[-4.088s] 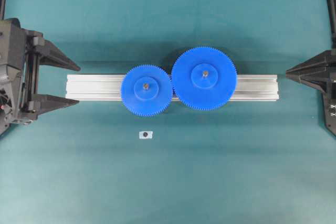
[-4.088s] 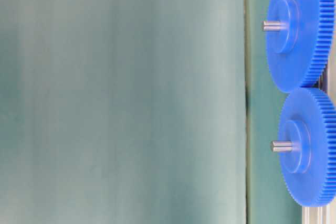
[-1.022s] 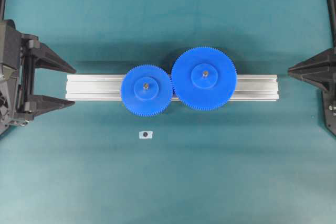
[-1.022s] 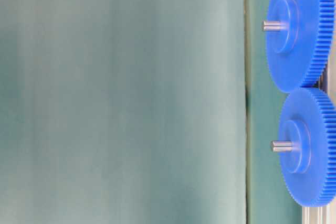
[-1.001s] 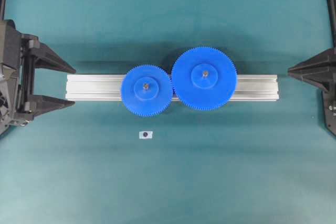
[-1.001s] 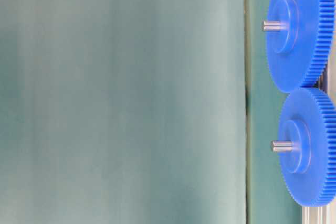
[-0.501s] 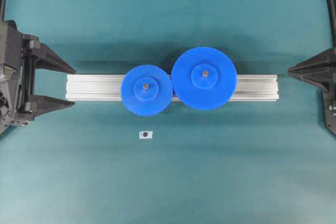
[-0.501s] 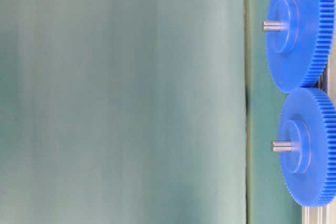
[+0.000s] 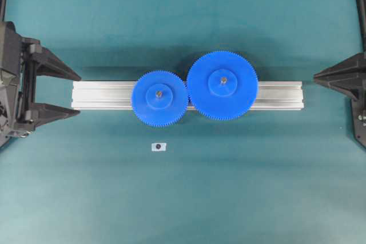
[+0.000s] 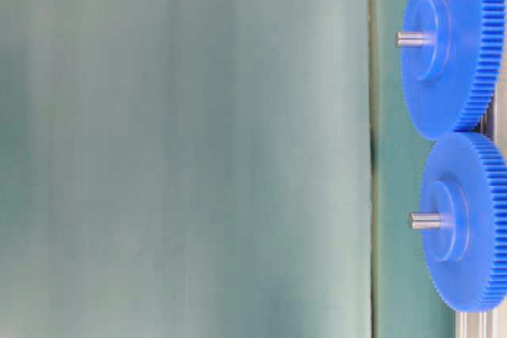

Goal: Insert the small gear onto the shaft.

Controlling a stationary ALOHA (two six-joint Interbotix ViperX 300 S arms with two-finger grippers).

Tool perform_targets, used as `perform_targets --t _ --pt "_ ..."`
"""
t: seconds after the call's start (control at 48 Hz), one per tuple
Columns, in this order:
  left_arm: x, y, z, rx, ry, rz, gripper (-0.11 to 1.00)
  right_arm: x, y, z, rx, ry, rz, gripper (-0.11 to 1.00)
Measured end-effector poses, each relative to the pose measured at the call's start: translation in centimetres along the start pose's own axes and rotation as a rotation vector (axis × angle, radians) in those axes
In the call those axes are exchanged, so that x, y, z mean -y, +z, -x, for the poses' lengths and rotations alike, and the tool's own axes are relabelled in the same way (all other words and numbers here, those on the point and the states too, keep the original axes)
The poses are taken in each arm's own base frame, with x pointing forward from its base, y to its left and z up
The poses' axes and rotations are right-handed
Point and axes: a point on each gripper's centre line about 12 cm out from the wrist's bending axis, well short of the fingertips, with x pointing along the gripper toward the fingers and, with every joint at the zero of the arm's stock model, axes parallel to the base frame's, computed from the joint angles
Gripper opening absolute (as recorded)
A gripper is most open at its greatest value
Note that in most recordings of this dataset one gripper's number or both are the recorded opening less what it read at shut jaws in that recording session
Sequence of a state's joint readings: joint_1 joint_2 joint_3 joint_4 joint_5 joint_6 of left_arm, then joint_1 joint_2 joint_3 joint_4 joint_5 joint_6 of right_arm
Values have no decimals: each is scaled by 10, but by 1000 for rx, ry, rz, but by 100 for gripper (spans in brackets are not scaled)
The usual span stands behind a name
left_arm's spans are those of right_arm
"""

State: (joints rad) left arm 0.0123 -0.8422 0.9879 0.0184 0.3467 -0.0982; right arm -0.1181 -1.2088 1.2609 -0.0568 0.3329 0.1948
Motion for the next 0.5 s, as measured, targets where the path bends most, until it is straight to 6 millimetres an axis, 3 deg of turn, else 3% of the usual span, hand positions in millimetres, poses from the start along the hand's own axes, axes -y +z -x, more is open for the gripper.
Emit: perform_targets --t 0.501 --pt "0 -1 0 0 1 11 84 0 0 0 0 0 0 15"
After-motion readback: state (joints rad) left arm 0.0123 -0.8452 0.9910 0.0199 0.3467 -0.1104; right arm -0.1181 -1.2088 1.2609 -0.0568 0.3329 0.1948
